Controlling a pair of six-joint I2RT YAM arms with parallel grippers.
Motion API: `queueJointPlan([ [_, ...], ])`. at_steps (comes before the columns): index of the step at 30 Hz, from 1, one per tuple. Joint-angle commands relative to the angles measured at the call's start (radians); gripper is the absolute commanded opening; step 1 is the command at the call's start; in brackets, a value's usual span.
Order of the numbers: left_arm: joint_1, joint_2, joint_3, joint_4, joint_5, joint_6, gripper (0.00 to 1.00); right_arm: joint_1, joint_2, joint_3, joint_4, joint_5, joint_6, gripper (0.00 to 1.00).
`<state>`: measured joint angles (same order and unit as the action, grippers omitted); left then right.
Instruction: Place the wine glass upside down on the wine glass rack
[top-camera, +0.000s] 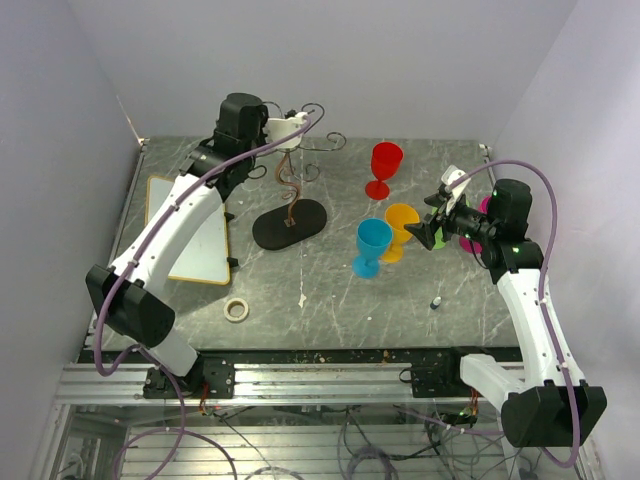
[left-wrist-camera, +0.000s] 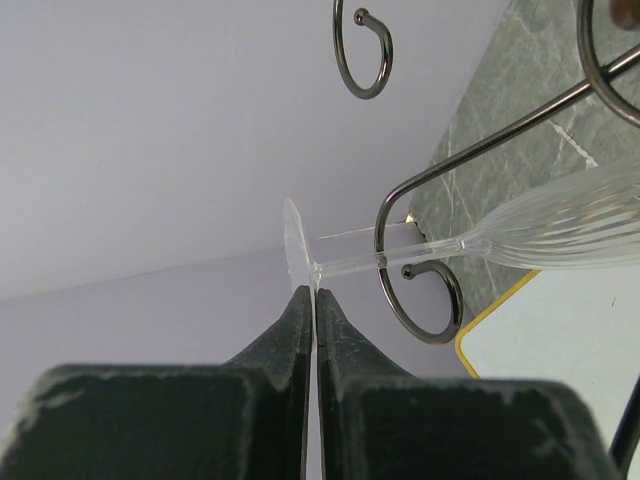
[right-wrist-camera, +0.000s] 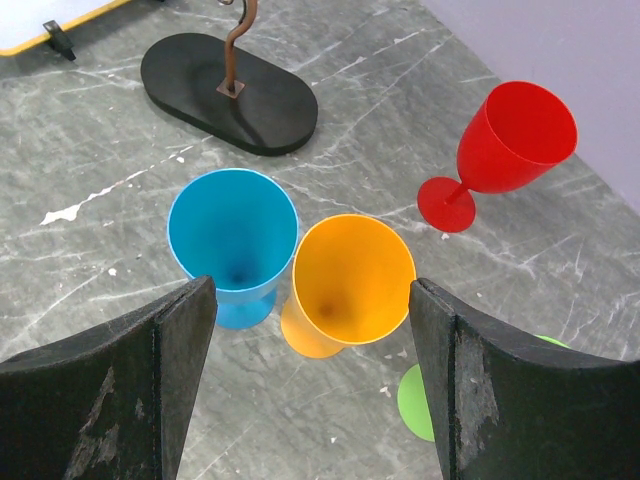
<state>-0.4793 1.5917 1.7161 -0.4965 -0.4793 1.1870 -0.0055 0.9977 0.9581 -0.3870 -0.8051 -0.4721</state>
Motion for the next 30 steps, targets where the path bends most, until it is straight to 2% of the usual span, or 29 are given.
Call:
queueJointPlan([
  [1, 0.008, -0.031, 0.009, -0.003, -0.023, -0.027, 0.09, -0.008, 0.006, 0.004, -0.008, -0.019, -0.011, 0.77],
  [14, 0.007, -0.089, -0.037, -0.038, 0.054, -0.062, 0.1, -0.007, 0.018, 0.013, -0.028, -0.022, -0.023, 0.77],
  [30, -0.01, -0.068, -0.055, -0.048, 0.102, -0.091, 0.13, -0.007, 0.022, 0.014, -0.033, -0.018, -0.026, 0.78],
])
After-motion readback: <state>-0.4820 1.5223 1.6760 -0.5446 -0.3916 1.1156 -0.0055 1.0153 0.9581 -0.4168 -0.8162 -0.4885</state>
